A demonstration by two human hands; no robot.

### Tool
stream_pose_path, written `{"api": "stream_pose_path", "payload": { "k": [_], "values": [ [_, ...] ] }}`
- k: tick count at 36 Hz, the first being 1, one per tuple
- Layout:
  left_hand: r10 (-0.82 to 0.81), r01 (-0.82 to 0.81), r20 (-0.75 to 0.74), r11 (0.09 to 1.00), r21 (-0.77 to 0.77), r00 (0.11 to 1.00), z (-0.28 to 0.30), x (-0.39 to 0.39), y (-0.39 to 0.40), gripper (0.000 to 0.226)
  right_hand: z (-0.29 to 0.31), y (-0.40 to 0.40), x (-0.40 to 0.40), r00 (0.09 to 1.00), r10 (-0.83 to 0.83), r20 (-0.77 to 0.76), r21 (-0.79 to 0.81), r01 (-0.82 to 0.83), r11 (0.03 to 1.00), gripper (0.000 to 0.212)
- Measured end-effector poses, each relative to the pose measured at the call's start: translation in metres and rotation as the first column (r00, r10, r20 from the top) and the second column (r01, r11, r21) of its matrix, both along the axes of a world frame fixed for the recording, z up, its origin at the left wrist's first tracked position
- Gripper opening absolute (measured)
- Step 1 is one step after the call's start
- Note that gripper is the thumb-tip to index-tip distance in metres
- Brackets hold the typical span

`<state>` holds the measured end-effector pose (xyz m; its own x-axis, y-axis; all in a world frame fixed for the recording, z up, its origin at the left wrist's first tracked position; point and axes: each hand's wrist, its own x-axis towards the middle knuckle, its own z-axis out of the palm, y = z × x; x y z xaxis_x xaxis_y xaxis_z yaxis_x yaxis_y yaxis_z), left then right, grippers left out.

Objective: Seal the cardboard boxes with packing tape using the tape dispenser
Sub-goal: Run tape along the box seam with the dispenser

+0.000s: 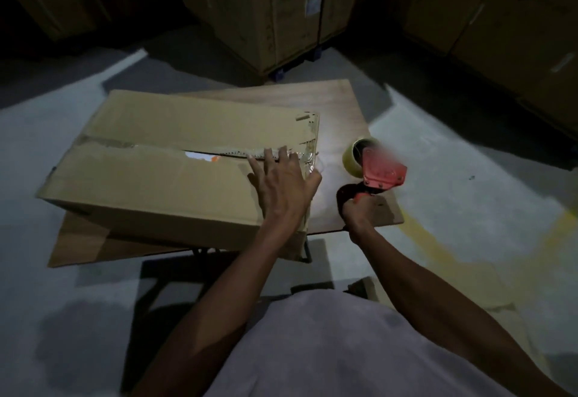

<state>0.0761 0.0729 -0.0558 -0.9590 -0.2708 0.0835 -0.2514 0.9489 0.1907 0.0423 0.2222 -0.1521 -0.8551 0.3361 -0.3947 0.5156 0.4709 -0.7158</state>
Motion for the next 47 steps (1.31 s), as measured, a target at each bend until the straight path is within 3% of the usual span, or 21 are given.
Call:
{"api": "stream_pose_path", "payload": {
  "k": [3, 7, 12, 15, 18, 21, 25, 28, 31, 33, 36, 40, 47],
  "values": [
    [0.041, -0.041, 0.009, 0.999, 0.0, 0.999, 0.001, -0.009, 0.01, 0.067, -0.003, -0.001, -0.014, 0.999, 0.046, 0.004, 0.007, -0.046, 0.999, 0.045],
    [0.031, -0.03, -0.027, 0.999, 0.041, 0.999, 0.0, -0.021, 0.018, 0.06, -0.014, 0.0, -0.022, 0.979, 0.194, 0.064, 0.04, -0.197, 0.98, 0.031],
    [-0.047, 0.056, -0.08, 0.992, 0.11, 0.996, -0.005, -0.034, 0.017, 0.05, -0.023, -0.001, -0.02, 0.946, 0.27, 0.178, 0.048, -0.282, 0.958, 0.033],
    [-0.062, 0.078, -0.098, 0.982, 0.174, 0.993, -0.008, -0.036, 0.014, 0.046, -0.029, 0.0, -0.024, 0.939, 0.284, 0.194, 0.028, -0.294, 0.955, 0.046],
    [-0.036, 0.073, -0.154, 0.968, 0.241, 0.987, -0.007, -0.035, 0.011, 0.044, -0.032, 0.001, -0.031, 0.931, 0.332, 0.15, -0.062, -0.326, 0.943, 0.034],
    [0.003, 0.056, -0.175, 0.942, 0.33, 0.985, -0.005, -0.031, 0.01, 0.045, -0.024, -0.001, -0.039, 0.914, 0.349, 0.208, -0.135, -0.327, 0.935, 0.027],
    [0.057, -0.014, -0.096, 0.915, 0.404, 0.994, -0.002, -0.03, 0.007, 0.045, -0.011, 0.0, -0.05, 0.871, 0.375, 0.317, -0.185, -0.331, 0.925, 0.015],
    [-0.007, 0.013, -0.02, 0.943, 0.332, 1.0, -0.003, -0.033, -0.004, 0.043, -0.001, 0.003, -0.054, 0.864, 0.408, 0.296, -0.112, -0.393, 0.913, 0.022],
    [-0.067, 0.051, 0.046, 0.954, 0.294, 0.997, -0.004, -0.035, -0.013, 0.045, 0.021, 0.001, -0.051, 0.908, 0.376, 0.186, -0.093, -0.365, 0.926, 0.006],
    [-0.114, 0.098, 0.043, 0.957, 0.273, 0.993, -0.004, -0.035, -0.014, 0.046, 0.034, -0.003, -0.049, 0.933, 0.343, 0.113, -0.184, -0.319, 0.93, 0.011],
    [-0.184, 0.167, 0.046, 0.955, 0.245, 0.982, 0.001, -0.035, -0.016, 0.047, 0.055, -0.01, -0.043, 0.974, 0.228, 0.011, -0.394, -0.205, 0.896, 0.034],
    [-0.323, 0.305, 0.168, 0.944, 0.126, 0.931, 0.003, -0.039, -0.026, 0.052, 0.073, -0.022, -0.025, 0.996, 0.079, -0.033, -0.639, -0.082, 0.765, 0.047],
    [-0.413, 0.407, 0.272, 0.91, 0.083, 0.869, 0.008, -0.043, -0.035, 0.056, 0.085, -0.065, -0.016, 0.993, 0.112, -0.04, -0.788, -0.1, 0.608, 0.072]
  ]
}}
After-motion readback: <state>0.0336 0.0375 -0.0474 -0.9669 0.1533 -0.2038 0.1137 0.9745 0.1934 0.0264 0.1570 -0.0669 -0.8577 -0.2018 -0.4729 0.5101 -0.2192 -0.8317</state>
